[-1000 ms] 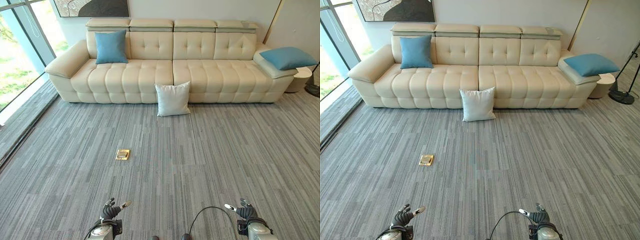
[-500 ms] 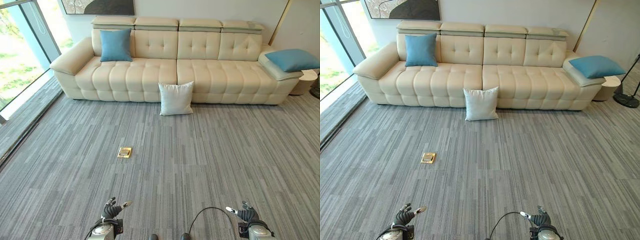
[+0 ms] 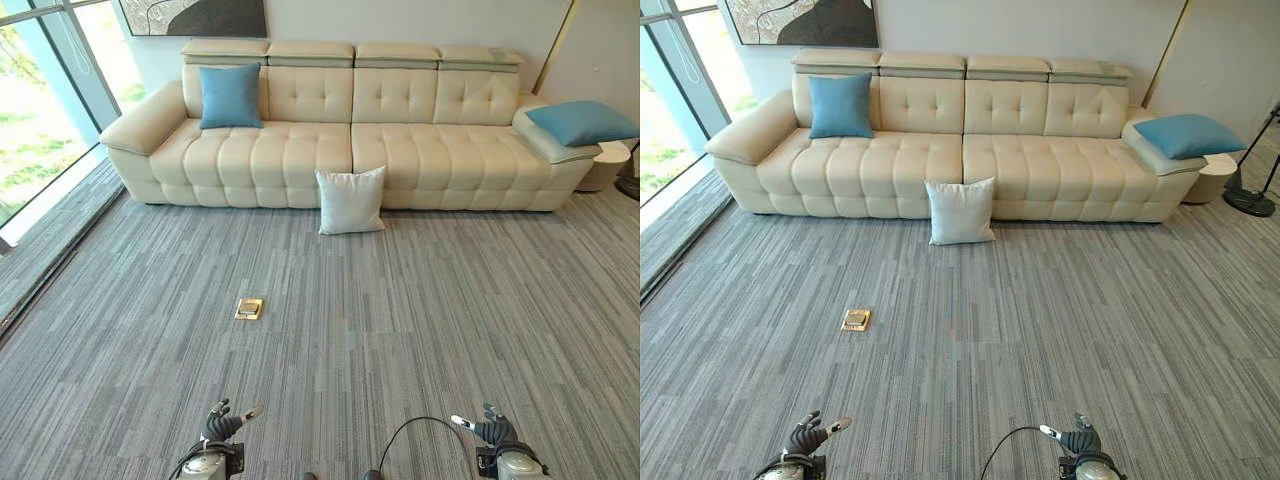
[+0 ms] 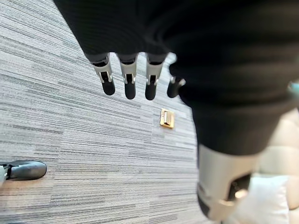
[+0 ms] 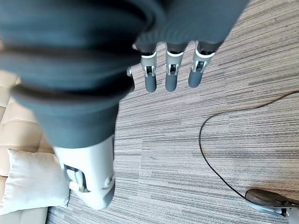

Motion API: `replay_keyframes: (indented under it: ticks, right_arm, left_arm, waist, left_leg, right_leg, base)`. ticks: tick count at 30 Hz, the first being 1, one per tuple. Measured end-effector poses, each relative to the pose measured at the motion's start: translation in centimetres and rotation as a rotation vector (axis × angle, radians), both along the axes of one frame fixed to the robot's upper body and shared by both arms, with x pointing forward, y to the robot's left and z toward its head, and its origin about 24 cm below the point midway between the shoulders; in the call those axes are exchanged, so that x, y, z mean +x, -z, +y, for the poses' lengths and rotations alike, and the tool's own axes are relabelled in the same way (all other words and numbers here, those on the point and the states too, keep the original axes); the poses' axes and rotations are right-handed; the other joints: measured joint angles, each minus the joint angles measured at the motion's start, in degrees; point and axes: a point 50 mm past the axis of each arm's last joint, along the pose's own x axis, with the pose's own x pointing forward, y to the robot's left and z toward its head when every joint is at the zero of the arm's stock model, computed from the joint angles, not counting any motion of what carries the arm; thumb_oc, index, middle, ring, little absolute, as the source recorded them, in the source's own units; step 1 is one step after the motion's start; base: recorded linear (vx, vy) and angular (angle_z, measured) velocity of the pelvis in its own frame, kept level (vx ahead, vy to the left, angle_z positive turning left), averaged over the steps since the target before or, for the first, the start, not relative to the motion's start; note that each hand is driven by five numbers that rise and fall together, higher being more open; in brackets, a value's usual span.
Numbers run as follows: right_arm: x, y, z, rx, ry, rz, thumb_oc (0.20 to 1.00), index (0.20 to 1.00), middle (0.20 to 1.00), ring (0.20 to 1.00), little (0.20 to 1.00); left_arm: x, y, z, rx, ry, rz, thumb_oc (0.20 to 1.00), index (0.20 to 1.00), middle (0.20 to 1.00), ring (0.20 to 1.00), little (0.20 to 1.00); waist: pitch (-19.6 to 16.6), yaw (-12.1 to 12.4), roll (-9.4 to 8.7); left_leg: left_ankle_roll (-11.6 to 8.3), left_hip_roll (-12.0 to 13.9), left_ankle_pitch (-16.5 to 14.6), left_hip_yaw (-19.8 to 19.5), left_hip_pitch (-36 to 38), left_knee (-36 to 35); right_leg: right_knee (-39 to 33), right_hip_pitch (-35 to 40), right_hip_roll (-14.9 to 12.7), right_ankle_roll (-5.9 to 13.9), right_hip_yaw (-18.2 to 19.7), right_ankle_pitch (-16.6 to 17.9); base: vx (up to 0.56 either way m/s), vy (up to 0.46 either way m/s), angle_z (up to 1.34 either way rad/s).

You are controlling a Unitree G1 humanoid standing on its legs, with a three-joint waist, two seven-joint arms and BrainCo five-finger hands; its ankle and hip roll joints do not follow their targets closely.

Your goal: Pick up all the scattered cushions and arrange them neatly on the sofa.

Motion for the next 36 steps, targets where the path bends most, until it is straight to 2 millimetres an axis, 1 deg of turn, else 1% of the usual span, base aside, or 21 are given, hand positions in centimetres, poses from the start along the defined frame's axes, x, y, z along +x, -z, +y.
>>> replay_keyframes:
  ticks: [9, 10, 11, 12, 13, 14, 15, 16, 18, 19, 20, 22, 25, 27, 30, 31, 32, 33, 34, 35, 36]
  right_arm:
    - [0.1, 0.0, 0.1, -0.008, -0.011, 0.014, 1.0, 1.0, 1.0, 1.0, 1.0]
    - [0.1, 0.1, 0.1, -0.009, -0.015, 0.017, 1.0, 1.0, 1.0, 1.0, 1.0]
    - [-0.2, 0.3, 0.4, -0.002, -0.008, 0.026, 1.0, 1.0, 1.0, 1.0, 1.0]
    - [-0.1, 0.3, 0.3, -0.001, -0.001, 0.027, 1.0, 1.0, 1.0, 1.0, 1.0]
    - [-0.1, 0.0, -0.4, -0.023, -0.002, 0.023, 1.0, 1.0, 1.0, 1.0, 1.0]
    - [0.2, -0.1, -0.6, -0.029, -0.01, 0.018, 1.0, 1.0, 1.0, 1.0, 1.0]
    - [0.2, 0.0, 0.1, -0.011, -0.02, 0.021, 1.0, 1.0, 1.0, 1.0, 1.0]
    - [0.2, 0.3, 0.8, 0.009, -0.023, 0.021, 1.0, 1.0, 1.0, 1.0, 1.0]
    - [0.3, 0.2, 0.9, 0.015, -0.008, 0.013, 1.0, 1.0, 1.0, 1.0, 1.0]
    - [0.3, 0.1, 0.6, 0.01, 0.001, 0.009, 1.0, 1.0, 1.0, 1.0, 1.0]
    - [0.3, 0.1, 0.6, 0.009, 0.004, 0.01, 1.0, 1.0, 1.0, 1.0, 1.0]
    - [-0.3, 0.4, 0.4, 0.012, 0.026, 0.029, 1.0, 1.0, 1.0, 1.0, 1.0]
    - [-1.0, 0.6, 0.0, 0.013, 0.069, 0.038, 1.0, 1.0, 1.0, 1.0, 1.0]
    - [-2.1, 1.0, -0.1, 0.008, 0.078, 0.074, 1.0, 1.0, 1.0, 1.0, 1.0]
    - [-2.6, 1.2, -0.4, 0.003, 0.083, 0.091, 1.0, 1.0, 1.0, 1.0, 1.0]
    - [-3.0, 1.3, -0.5, 0.001, 0.085, 0.104, 1.0, 1.0, 1.0, 1.0, 1.0]
    - [-3.1, 1.2, -0.7, -0.004, 0.086, 0.106, 1.0, 1.0, 1.0, 1.0, 1.0]
    - [-3.1, 1.1, -1.1, -0.015, 0.086, 0.107, 1.0, 1.0, 1.0, 1.0, 1.0]
    - [-3.4, 1.1, -1.3, -0.02, 0.086, 0.112, 1.0, 1.0, 1.0, 1.0, 1.0]
    - [-2.7, 0.8, -1.6, -0.026, 0.081, 0.093, 1.0, 1.0, 1.0, 1.0, 1.0]
    - [-1.8, 0.5, -1.6, -0.03, 0.075, 0.07, 1.0, 1.0, 1.0, 1.0, 1.0]
  left_arm:
    - [-0.4, 0.0, 0.5, 0.01, -0.013, 0.011, 1.0, 1.0, 1.0, 1.0, 1.0]
    - [-0.3, 0.0, 0.6, 0.014, -0.014, 0.01, 1.0, 1.0, 1.0, 1.0, 1.0]
    - [-0.3, 0.0, 0.6, 0.015, -0.017, 0.012, 1.0, 1.0, 1.0, 1.0, 1.0]
    - [0.0, 0.2, 0.1, 0.002, -0.021, 0.018, 1.0, 1.0, 1.0, 1.0, 1.0]
    - [0.2, 0.4, -0.7, -0.018, -0.02, 0.018, 1.0, 1.0, 1.0, 1.0, 1.0]
    - [0.3, 0.3, -1.0, -0.024, -0.014, 0.007, 1.0, 1.0, 1.0, 1.0, 1.0]
    - [0.5, 0.1, -0.5, -0.006, -0.019, 0.004, 1.0, 1.0, 1.0, 1.0, 1.0]
    - [0.7, -0.2, 0.2, 0.017, -0.02, -0.004, 1.0, 1.0, 1.0, 1.0, 1.0]
    - [0.6, -0.1, 0.6, 0.029, -0.024, 0.011, 1.0, 1.0, 1.0, 1.0, 1.0]
    - [0.8, -0.1, 0.3, 0.022, -0.023, 0.008, 1.0, 1.0, 1.0, 1.0, 1.0]
    - [0.8, -0.1, 0.3, 0.02, -0.024, 0.008, 1.0, 1.0, 1.0, 1.0, 1.0]
    - [1.4, -0.3, 0.1, 0.014, -0.031, -0.004, 1.0, 1.0, 1.0, 1.0, 1.0]
    - [1.9, -0.4, 0.2, 0.008, -0.046, -0.019, 1.0, 1.0, 1.0, 1.0, 1.0]
    - [2.0, -0.5, 0.1, 0.003, -0.047, -0.025, 1.0, 1.0, 1.0, 1.0, 1.0]
    - [0.1, 0.3, 0.0, -0.006, -0.058, 0.02, 1.0, 1.0, 1.0, 1.0, 1.0]
    - [-0.2, 0.4, 0.0, -0.01, -0.059, 0.028, 1.0, 1.0, 1.0, 1.0, 1.0]
    - [-0.3, 0.5, -0.1, -0.013, -0.058, 0.03, 1.0, 1.0, 1.0, 1.0, 1.0]
    - [-0.7, 0.7, -0.5, -0.025, -0.061, 0.043, 1.0, 1.0, 1.0, 1.0, 1.0]
    - [-0.8, 0.8, -0.6, -0.028, -0.06, 0.046, 1.0, 1.0, 1.0, 1.0, 1.0]
    - [-0.7, 0.8, -0.7, -0.034, -0.055, 0.043, 1.0, 1.0, 1.0, 1.0, 1.0]
    - [-0.7, 0.7, -0.4, -0.028, -0.045, 0.042, 1.0, 1.0, 1.0, 1.0, 1.0]
  waist:
    - [0.7, 1.0, -1.02]
    - [1.0, 1.1, -1.31]
    - [1.3, 1.2, -1.84]
    - [2.5, 1.3, -1.91]
    - [3.5, 0.7, 0.08]
    - [4.9, 0.2, 3.74]
    - [5.5, 0.2, 2.7]
    - [6.3, 0.0, 1.7]
    - [7.0, 0.0, 0.59]
    - [7.5, 0.0, 1.02]
    - [7.5, 0.0, 1.15]
    - [7.6, -0.1, 1.52]
    - [7.5, -0.5, 1.53]
    - [6.7, -1.6, 1.83]
    - [2.7, -1.7, 3.1]
    - [2.2, -2.3, 2.22]
    - [1.9, -2.0, 1.98]
    - [1.3, -1.7, 2.73]
    - [1.1, -1.9, 2.77]
    - [0.8, -1.4, 3.3]
    - [0.8, -0.7, 3.43]
  left_leg:
    - [0.51, 0.0, -0.3, 1.3, -1.7, 0.0]
    - [0.58, -0.2, -0.3, 1.5, -2.1, 0.0]
    - [1.98, -1.4, -1.0, 2.1, -2.6, 0.8]
    - [5.21, -3.9, -3.1, 4.8, -3.1, 3.8]
    - [6.92, -4.3, -4.2, 4.6, -3.0, 3.4]
    - [8.4, -2.5, -2.3, 4.0, -1.8, 2.2]
    - [7.91, -3.2, -2.1, 4.5, -1.7, 2.5]
    - [8.35, -4.6, -3.8, 4.3, -1.7, 2.6]
    - [8.39, -5.7, -4.1, 4.4, -1.4, 2.7]
    - [7.53, -5.9, -3.7, 4.4, -1.4, 2.5]
    - [7.52, -5.9, -3.7, 4.6, -1.3, 2.3]
    - [6.37, -6.1, -4.7, 4.0, -0.8, 2.0]
    - [4.73, -7.1, -6.4, 2.3, 2.1, 1.5]
    - [4.08, -7.0, -8.2, 0.1, 5.2, 1.2]
    - [0.84, -6.1, -10.6, -1.6, 8.8, 1.3]
    - [0.56, -7.1, -10.6, -1.5, 8.3, 6.2]
    - [0.09, -7.6, -11.0, -1.2, 8.3, 8.8]
    - [-0.04, -7.4, -11.0, -1.0, 7.5, 13.9]
    - [-1.8, -7.5, -11.8, -0.5, 6.1, 18.3]
    - [-3.24, -7.0, -11.4, 1.1, 0.7, 30.9]
    - [-7.03, -4.0, -11.2, 2.8, -7.3, 46.1]
  right_leg:
    - [0.1, -2.2, -0.1, -0.27, 1.3, -0.2]
    - [0.3, -2.7, -0.1, 0.03, 1.3, 0.0]
    - [2.1, -4.2, -0.9, 1.33, 1.2, -0.2]
    - [7.7, -6.5, -2.7, 4.67, 1.2, -2.8]
    - [16.4, -10.9, -2.7, 6.1, 0.8, -2.5]
    - [29.3, -17.2, -1.7, 6.73, -0.2, -3.4]
    - [36.1, -20.2, -3.3, 8.2, -0.1, -5.0]
    - [41.3, -24.2, -4.5, 7.77, 0.8, -7.1]
    - [37.8, -26.5, -4.1, 7.53, 2.7, -9.2]
    - [28.8, -26.2, -3.5, 6.78, 1.9, -9.0]
    - [25.1, -26.2, -3.2, 6.58, 1.5, -8.8]
    - [10.1, -24.2, -1.4, 7.38, -0.6, -5.7]
    - [0.7, -21.3, -0.2, 6.57, -1.0, -2.1]
    - [1.4, -18.2, 0.6, 4.62, -3.9, -0.1]
    - [3.9, -13.4, 3.7, 0.91, -5.7, 0.2]
    - [2.1, -10.5, 2.8, -2.42, -5.2, 1.5]
    - [1.3, -9.3, 2.4, -4.21, -5.0, 3.8]
    - [0.5, -6.3, 2.7, -5.41, -5.0, 1.5]
    - [0.0, -5.6, 2.3, -5.7, -5.0, 2.4]
    - [0.0, -3.5, 2.2, -6.3, -4.5, 0.0]
    - [0.6, -1.7, 2.8, -7.52, -3.5, -2.8]
  base:
    - [0.07, 0.099, -0.08]
    - [0.08, 0.28, -0.09]
    - [0.01, 0.242, -0.07]
    - [-0.02, 0.17, -0.01]
    - [0.02, 0.126, 0.1]
    - [0.09, 0.086, 0.13]
    - [0.13, 0.044, 0.09]
    - [0.17, 0.012, -0.1]
    - [0.21, -0.03, -0.05]
    - [0.3, -0.083, 0.08]
    - [0.32, -0.103, 0.03]
    - [0.37, -0.115, 0.04]
    - [0.49, -0.143, 0.31]
    - [0.54, -0.174, 0.5]
    - [0.53, -0.195, 0.24]
    - [0.48, -0.207, 0.34]
    - [0.48, -0.235, 0.28]
    - [0.4, -0.214, 0.11]
    - [0.21, -0.126, 0.13]
    - [0.41, -0.25, -0.07]
    - [0.42, -0.241, -0.12]
